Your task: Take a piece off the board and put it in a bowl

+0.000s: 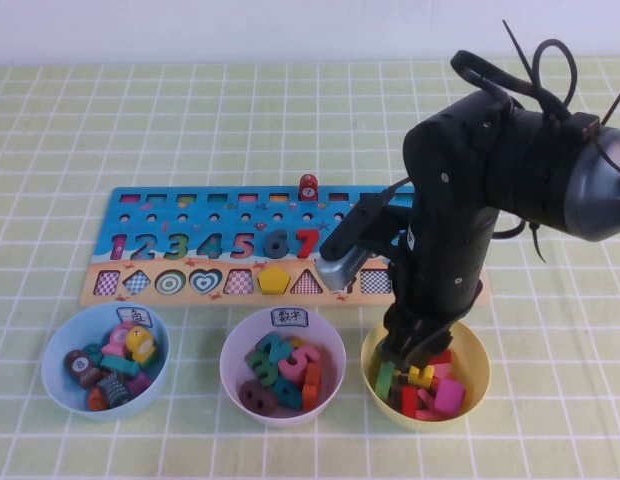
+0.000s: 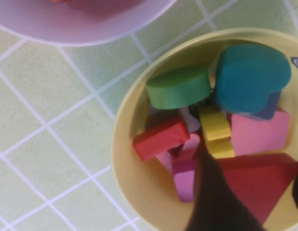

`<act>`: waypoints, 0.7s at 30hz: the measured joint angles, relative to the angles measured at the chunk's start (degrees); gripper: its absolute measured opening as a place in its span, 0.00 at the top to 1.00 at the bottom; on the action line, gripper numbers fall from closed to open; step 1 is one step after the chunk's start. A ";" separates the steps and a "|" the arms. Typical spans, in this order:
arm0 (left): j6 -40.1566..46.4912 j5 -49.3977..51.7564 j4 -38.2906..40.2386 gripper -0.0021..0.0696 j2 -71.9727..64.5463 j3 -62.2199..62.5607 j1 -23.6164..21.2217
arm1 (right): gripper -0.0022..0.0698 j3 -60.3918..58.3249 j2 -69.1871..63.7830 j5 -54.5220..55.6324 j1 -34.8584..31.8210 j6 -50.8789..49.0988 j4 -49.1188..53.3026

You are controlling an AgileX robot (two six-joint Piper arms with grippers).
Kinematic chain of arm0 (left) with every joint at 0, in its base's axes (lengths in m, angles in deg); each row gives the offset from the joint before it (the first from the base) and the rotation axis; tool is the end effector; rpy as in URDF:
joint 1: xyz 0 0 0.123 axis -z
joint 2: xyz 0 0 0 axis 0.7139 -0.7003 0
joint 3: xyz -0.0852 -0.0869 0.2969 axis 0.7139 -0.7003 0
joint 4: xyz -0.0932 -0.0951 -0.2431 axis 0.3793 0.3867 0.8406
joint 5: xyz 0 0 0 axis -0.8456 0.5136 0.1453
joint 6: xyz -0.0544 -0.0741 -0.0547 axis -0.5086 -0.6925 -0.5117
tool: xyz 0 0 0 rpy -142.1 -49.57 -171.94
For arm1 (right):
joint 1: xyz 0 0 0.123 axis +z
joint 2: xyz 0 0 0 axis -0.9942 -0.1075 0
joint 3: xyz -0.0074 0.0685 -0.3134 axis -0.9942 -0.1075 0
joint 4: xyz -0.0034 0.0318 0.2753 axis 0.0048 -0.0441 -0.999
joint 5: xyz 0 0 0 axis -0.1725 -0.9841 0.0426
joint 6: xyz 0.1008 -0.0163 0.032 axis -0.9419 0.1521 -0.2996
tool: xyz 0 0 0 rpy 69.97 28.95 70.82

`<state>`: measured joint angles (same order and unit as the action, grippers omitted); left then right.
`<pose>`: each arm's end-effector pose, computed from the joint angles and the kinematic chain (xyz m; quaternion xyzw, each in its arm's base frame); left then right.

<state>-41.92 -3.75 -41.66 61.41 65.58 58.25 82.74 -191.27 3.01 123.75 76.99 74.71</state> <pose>0.0588 0.0057 0.1674 0.1732 0.7832 0.1061 0.5877 0.3130 0.2601 0.2530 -0.4622 0.8862 0.0006 0.0335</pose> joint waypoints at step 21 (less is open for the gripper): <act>0.00 0.00 0.00 0.98 0.00 0.00 0.00 | 0.57 0.00 0.90 1.91 0.00 -1.68 -0.36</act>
<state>-41.92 -3.75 -41.66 61.41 65.58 58.25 82.74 -190.37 4.92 123.75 75.30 74.35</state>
